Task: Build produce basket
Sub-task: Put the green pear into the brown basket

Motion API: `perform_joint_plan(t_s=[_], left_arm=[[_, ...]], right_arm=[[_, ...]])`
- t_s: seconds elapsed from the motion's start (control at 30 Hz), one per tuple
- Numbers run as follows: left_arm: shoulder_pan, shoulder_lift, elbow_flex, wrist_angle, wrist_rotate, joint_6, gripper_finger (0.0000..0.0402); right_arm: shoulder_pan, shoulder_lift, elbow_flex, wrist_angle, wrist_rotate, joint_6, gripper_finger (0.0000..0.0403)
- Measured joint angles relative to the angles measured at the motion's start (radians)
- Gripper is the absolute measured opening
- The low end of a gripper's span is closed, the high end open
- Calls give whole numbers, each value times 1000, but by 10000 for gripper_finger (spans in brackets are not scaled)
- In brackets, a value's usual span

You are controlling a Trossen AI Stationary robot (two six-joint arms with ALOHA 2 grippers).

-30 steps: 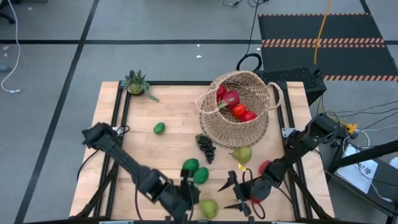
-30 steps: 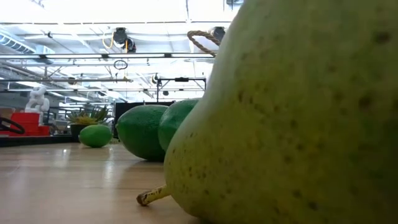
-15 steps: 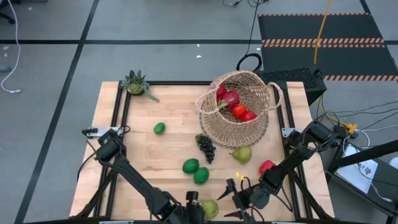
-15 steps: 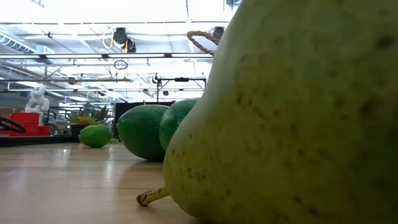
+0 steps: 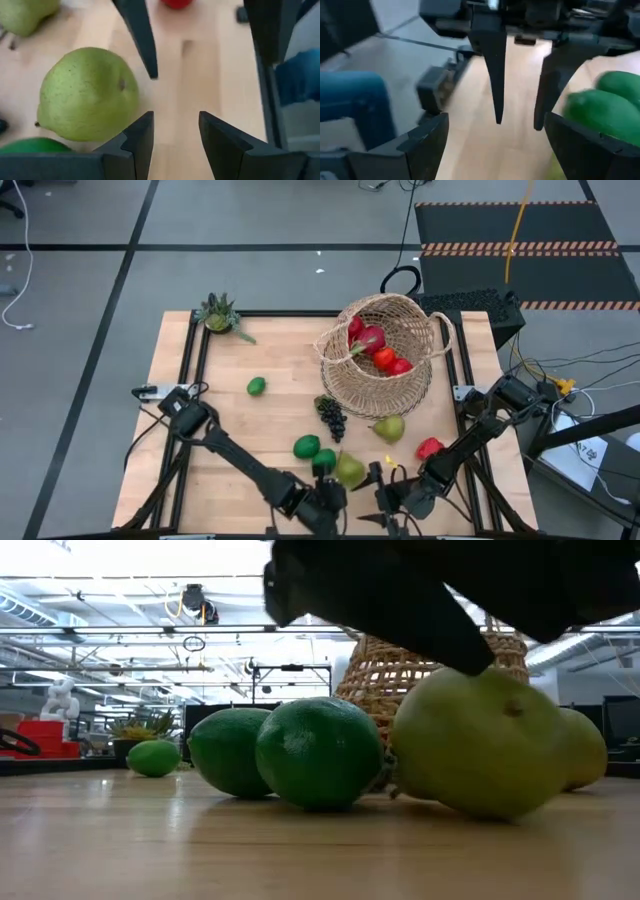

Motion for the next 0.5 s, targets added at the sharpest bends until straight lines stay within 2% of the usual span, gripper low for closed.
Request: perform_joint_plan(t_s=[0.1,0.27,0.4,0.5], left_arm=[[22,-2,0,-1,-1,31,156],[40,-21,0,-12,7,75,156],[45,-52,0,-30,23,83,156],[45,-87,0,-31,14,115,156]], right_arm=[[3,-5,0,-51,107,1,322],[0,-65,0,-240,265,69,322],[2,-123,0,-358,262,89,322],[15,-168,0,-426,213,95,322]])
